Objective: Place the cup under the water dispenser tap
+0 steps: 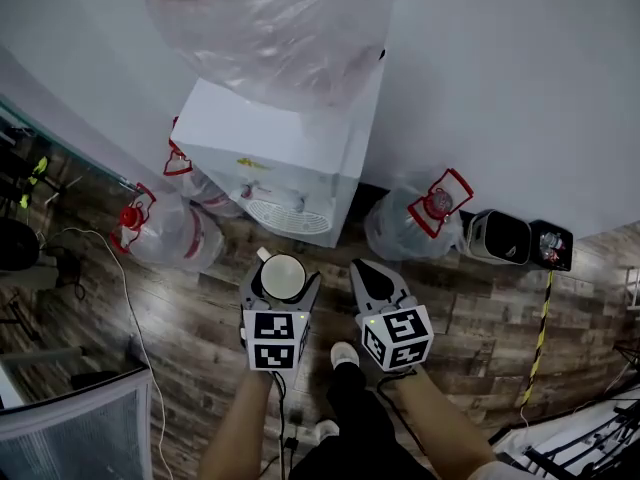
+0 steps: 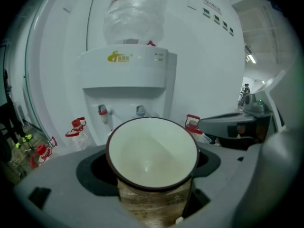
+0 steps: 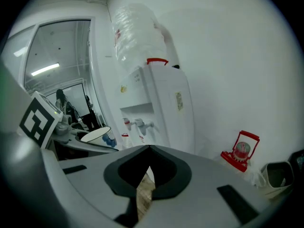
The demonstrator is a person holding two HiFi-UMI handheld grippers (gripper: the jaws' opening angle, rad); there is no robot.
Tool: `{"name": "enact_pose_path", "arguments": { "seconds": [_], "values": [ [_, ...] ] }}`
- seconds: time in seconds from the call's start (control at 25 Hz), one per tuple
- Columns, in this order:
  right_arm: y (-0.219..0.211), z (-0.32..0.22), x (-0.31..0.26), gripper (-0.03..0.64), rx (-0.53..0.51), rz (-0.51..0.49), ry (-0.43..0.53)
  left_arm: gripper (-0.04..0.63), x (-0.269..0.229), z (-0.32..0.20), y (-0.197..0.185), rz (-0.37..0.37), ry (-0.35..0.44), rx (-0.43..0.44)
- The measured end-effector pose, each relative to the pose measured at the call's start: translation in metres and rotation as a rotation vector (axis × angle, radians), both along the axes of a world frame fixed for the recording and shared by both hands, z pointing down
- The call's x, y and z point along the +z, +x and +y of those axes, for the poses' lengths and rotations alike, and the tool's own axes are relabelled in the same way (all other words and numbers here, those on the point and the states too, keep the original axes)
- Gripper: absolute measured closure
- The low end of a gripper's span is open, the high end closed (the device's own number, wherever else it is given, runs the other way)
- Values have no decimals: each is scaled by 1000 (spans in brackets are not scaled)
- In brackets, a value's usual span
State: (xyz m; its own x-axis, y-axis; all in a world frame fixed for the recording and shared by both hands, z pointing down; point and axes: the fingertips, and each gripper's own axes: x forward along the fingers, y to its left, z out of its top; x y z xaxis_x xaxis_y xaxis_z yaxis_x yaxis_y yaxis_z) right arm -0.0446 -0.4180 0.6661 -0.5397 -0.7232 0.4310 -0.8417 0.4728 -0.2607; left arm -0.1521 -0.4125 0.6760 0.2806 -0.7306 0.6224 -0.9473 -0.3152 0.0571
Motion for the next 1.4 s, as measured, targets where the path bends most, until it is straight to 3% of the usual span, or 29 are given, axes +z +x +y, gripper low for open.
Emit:
{"name": "enact_pose_path", "arguments": {
  "seconds": [0.6, 1.4],
  "values": [
    [-16, -65, 73, 597, -51, 17, 34, 146, 89, -83, -9, -14, 3, -63],
    [-18, -75, 118, 597, -64, 22, -23, 146, 148, -131, -12, 4, -3, -102]
  ]
}}
